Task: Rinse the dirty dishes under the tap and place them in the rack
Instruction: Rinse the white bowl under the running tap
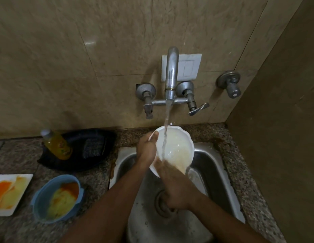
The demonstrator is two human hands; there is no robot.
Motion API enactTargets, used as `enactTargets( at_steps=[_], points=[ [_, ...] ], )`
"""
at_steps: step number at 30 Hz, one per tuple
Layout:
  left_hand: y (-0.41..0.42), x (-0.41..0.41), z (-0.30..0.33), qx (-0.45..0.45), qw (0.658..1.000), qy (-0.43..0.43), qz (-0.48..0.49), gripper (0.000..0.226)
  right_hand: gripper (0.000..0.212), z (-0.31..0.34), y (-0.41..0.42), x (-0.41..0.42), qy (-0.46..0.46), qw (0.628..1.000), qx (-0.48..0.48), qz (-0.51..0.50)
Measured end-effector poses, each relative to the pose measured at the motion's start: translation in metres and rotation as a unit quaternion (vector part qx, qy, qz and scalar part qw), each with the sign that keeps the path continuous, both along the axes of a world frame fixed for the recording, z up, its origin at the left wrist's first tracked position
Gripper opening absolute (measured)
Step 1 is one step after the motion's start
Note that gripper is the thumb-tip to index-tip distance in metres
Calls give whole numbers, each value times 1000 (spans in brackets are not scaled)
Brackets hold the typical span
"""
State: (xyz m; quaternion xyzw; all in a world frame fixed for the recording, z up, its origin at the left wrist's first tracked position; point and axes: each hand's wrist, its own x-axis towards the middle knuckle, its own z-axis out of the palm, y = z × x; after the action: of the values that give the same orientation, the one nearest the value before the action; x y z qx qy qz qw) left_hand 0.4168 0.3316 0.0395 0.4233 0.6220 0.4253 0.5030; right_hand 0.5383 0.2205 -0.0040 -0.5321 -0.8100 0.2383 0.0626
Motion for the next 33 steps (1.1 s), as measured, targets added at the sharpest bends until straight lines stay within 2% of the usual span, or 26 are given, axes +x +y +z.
enactTargets(
  at_steps=[2, 5, 8, 10, 13, 15, 17, 19, 21, 22, 23, 24, 26, 27, 29, 31, 33],
  points=[
    [2, 0, 5, 9, 999, 26, -20, 23, 119, -5, 0, -2, 23, 1000, 1, -9],
    [-5, -4, 1, 6, 999, 34, -11, 18, 107, 0, 2, 15, -41, 998, 51, 14],
    [-4, -5, 1, 4, 995, 87, -37, 21, 113, -5, -5, -4, 16, 999, 38, -7],
    [-3, -5, 7, 4, 990, 128, -57, 27, 104, -14, -11, -2, 44, 998, 34, -24],
    [-6, -8, 8, 12, 983, 169, -65, 31, 95, -10, -10, 6, 3, 998, 66, -5],
    [-3, -9, 12, 9, 980, 175, -95, 31, 82, -12, -10, -4, 21, 997, 72, -4],
    [3, -11, 16, 2, 981, 152, -124, 30, 82, -24, -8, -9, 24, 993, 119, -3],
    [2, -11, 19, -10, 988, 90, -122, 24, 82, -32, -7, 1, -16, 979, 205, -18],
    [-8, -14, 12, -43, 994, 3, -104, 20, 55, -27, -8, 5, -14, 969, 240, -62],
    [-18, -12, 5, -59, 993, -33, -95, 28, 38, -17, -8, 2, 28, 969, 225, -95],
    [-30, -9, -3, -73, 992, -68, -81, 38, 28, -11, -7, -7, 96, 968, 169, -159],
    [-43, -4, -7, -79, 991, -89, -58, 40, 26, -10, -9, -14, 123, 967, 144, -172],
    [-53, 1, -7, -82, 993, -87, 23, 32, 34, -6, -7, -27, 82, 966, 193, -151],
    [-50, 0, -8, -88, 992, -77, 48, 32, 39, -14, -9, -32, 89, 972, 186, -116],
    [-44, -10, -6, -97, 993, -63, 35, 31, 52, -27, -13, -25, 70, 981, 172, -46],
    [-38, -20, -5, -98, 993, -62, 5, 26, 66, -26, -12, -6, 99, 989, 110, -7],
    [-33, -23, -4, -104, 994, -43, -9, 25, 80, -14, -8, -4, 62, 993, 102, 17]
  ],
)
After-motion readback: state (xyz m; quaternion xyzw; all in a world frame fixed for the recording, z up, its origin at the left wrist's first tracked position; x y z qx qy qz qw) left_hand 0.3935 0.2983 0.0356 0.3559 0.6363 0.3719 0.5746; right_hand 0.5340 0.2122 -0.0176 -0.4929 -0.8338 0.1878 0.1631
